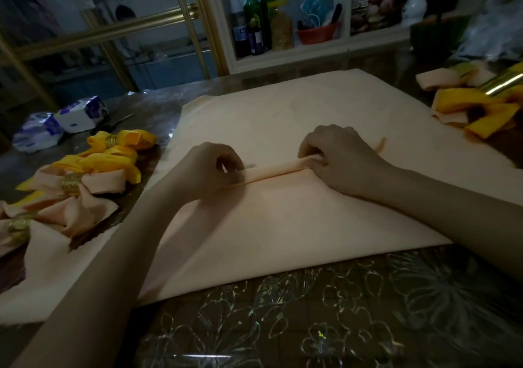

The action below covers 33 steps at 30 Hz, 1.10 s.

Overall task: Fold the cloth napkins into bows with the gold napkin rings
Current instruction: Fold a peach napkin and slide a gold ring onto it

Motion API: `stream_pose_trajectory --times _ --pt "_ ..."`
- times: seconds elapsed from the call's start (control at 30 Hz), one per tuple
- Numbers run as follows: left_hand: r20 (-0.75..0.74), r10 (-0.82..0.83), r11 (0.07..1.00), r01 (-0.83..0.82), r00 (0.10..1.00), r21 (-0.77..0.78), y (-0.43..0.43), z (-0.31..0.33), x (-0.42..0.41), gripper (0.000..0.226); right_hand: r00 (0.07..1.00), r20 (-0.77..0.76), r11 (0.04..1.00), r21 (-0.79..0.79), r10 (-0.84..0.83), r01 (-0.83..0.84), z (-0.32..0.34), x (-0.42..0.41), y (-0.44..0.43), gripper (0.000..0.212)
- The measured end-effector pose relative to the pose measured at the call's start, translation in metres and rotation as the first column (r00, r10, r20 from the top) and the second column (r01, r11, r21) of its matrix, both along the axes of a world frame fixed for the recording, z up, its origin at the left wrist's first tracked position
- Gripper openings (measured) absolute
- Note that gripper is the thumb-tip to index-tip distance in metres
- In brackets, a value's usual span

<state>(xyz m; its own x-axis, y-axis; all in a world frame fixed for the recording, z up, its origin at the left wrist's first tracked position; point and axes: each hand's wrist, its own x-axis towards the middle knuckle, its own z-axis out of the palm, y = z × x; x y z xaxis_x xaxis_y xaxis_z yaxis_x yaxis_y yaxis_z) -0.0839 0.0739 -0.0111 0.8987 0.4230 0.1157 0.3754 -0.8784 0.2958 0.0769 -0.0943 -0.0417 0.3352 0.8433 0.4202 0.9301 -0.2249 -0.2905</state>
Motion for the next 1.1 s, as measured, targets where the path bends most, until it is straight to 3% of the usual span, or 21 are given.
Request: stream_pose_trajectory --times 0.17,0.23,0.33,0.63,0.73,0.83,0.97,1.1 --pt "-0.091 -0.014 1.000 0.014 0.996 -0.001 -0.010 0.003 -0.003 0.018 0.994 0.085 0.995 -0.080 0.074 -0.067 0.003 -0.004 -0.005 0.013" --pt "-0.166 0.007 0.997 -0.020 0.986 -0.078 -0.011 0.004 -0.004 0.015 0.995 0.042 0.992 -0.090 0.089 -0.085 0.004 -0.004 -0.006 0.009" --pt "-0.229 0.014 0.990 -0.046 0.973 -0.136 -0.011 0.004 -0.002 0.006 0.994 -0.073 0.995 -0.049 0.084 -0.088 0.004 0.000 -0.005 0.022" --pt "-0.113 0.039 0.996 -0.048 0.993 -0.079 -0.006 -0.006 0.003 0.017 0.995 -0.079 0.995 -0.078 0.055 -0.061 -0.003 0.002 -0.001 0.014" --pt "-0.120 -0.017 0.998 0.010 0.993 -0.061 -0.007 -0.003 0.002 0.023 0.997 -0.057 0.989 -0.137 0.046 -0.054 0.000 0.002 -0.002 0.024" --pt "-0.143 -0.040 0.998 0.033 0.989 -0.049 -0.006 0.002 -0.002 0.019 0.998 -0.045 0.979 -0.197 0.032 -0.041 0.007 0.005 -0.007 0.026" --pt "-0.108 -0.041 0.999 0.039 0.993 -0.026 -0.011 0.004 -0.003 0.011 0.995 -0.092 0.987 -0.154 0.027 -0.041 0.011 0.004 -0.014 0.022" --pt "0.011 -0.010 0.996 0.009 1.000 0.085 -0.020 -0.002 0.004 0.008 0.992 0.130 0.992 -0.123 -0.005 0.021 0.012 0.001 -0.014 0.016"
